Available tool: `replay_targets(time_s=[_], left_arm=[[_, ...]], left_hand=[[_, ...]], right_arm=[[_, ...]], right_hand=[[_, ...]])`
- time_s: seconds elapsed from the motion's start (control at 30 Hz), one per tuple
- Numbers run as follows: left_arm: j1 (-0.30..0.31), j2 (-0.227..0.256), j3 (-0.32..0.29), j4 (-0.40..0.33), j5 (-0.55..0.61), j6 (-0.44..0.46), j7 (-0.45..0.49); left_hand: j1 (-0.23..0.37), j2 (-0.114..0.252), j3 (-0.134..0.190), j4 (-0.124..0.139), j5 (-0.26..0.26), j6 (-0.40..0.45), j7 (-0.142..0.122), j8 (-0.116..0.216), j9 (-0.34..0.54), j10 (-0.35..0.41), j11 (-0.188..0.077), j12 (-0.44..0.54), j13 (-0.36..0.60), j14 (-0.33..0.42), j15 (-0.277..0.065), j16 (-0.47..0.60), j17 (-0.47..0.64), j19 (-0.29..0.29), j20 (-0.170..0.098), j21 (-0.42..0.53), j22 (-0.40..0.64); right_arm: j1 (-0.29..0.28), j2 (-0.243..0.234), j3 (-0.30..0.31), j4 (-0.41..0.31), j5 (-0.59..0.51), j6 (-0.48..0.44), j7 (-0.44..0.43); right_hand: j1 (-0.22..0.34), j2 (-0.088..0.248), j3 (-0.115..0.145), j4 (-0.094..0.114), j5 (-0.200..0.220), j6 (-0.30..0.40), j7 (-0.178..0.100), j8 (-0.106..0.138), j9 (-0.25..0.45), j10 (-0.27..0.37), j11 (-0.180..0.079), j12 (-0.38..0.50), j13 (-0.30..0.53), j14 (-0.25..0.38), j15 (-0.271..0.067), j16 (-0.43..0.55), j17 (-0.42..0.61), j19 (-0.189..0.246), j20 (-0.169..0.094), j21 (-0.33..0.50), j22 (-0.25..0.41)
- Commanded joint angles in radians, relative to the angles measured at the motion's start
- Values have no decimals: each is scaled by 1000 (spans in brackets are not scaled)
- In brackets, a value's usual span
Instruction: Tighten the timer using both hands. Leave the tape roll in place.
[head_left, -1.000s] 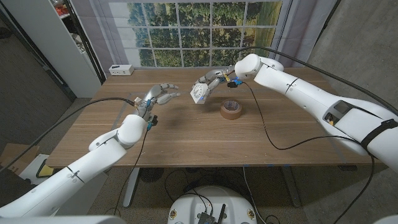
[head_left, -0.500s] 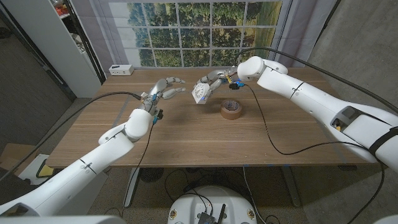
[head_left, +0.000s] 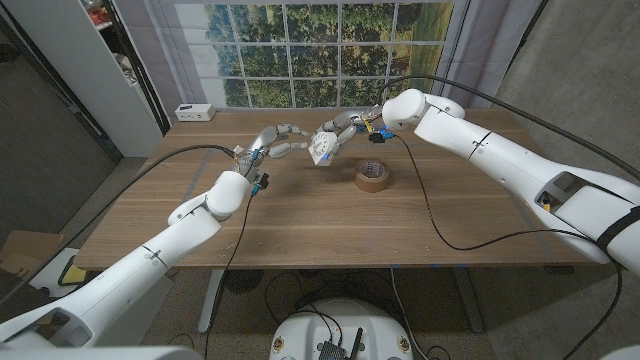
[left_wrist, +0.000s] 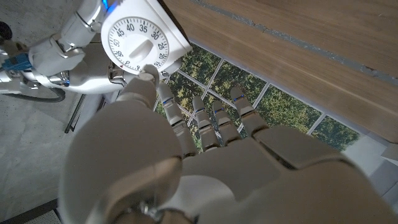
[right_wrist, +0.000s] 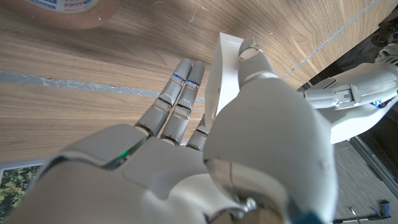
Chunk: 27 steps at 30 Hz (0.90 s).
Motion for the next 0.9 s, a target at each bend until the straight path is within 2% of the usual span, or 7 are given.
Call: replay_targets(time_s=[0.03, 0.13, 0.23, 0.27, 0.4, 0.9], left_arm=[[-27, -9, 14, 47, -13, -38, -39], [-30, -12, 15, 53, -12, -44, -38], [-35, -14, 18, 60, -8, -50, -40], [-37, -15, 19, 62, -9, -52, -43], [-40, -18, 21, 64, -6, -48, -42], [-48, -31, 28, 83, 0, -66, -39]], left_hand=[[7, -13, -8, 1, 12, 14, 6, 7, 3, 3, -9, 5, 6, -7, -16, 2, 2, 1, -8, -6, 3], [8, -16, -11, 2, 14, 14, 6, 6, 4, 3, -10, 4, 6, -5, -18, 3, 3, 2, -8, -6, 3], [10, -19, -13, 3, 18, 17, 3, 7, 5, 4, -12, 5, 6, -3, -20, 4, 3, 3, -8, -6, 3], [11, -20, -15, 3, 19, 18, 3, 6, 5, 4, -12, 5, 6, -3, -20, 4, 3, 3, -8, -7, 3], [14, -22, -17, 4, 23, 20, 5, 6, 6, 5, -13, 5, 6, -2, -21, 5, 4, 4, -8, -7, 3], [25, -19, -30, 14, 43, 64, 7, 20, 13, 30, -25, 14, 8, 10, -30, 11, 9, 13, -9, -7, 5]], right_arm=[[13, 13, -4, 8, 19, -14, -3], [17, 16, -8, 12, 23, -13, 2], [21, 20, -10, 17, 30, -14, 6], [21, 21, -10, 18, 30, -14, 6], [21, 22, -10, 18, 34, -14, 1], [34, 36, -18, 42, 52, -4, 13]], right_hand=[[-30, 36, 15, 19, 3, 129, 9, 2, 5, 140, 93, 98, 72, 9, -158, -4, 2, 10, -10, 9, 1], [-32, 35, 15, 19, 3, 128, 9, 0, 5, 139, 88, 98, 73, 11, -158, -6, 2, 10, -10, 11, 1], [-35, 36, 15, 20, 4, 128, 9, 0, 6, 139, 91, 98, 75, 12, -158, -7, 2, 10, -9, 12, 1], [-36, 36, 15, 20, 4, 128, 9, -1, 6, 140, 102, 98, 76, 14, -159, -8, 2, 10, -9, 13, 1], [-39, 37, 15, 21, 5, 129, 9, -2, 6, 140, 95, 98, 77, 17, -158, -9, 2, 10, -9, 15, 0], [-50, 39, 18, 23, 7, 134, 11, -6, 7, 143, 106, 100, 83, 25, -160, -17, 2, 13, -7, 24, -1]])
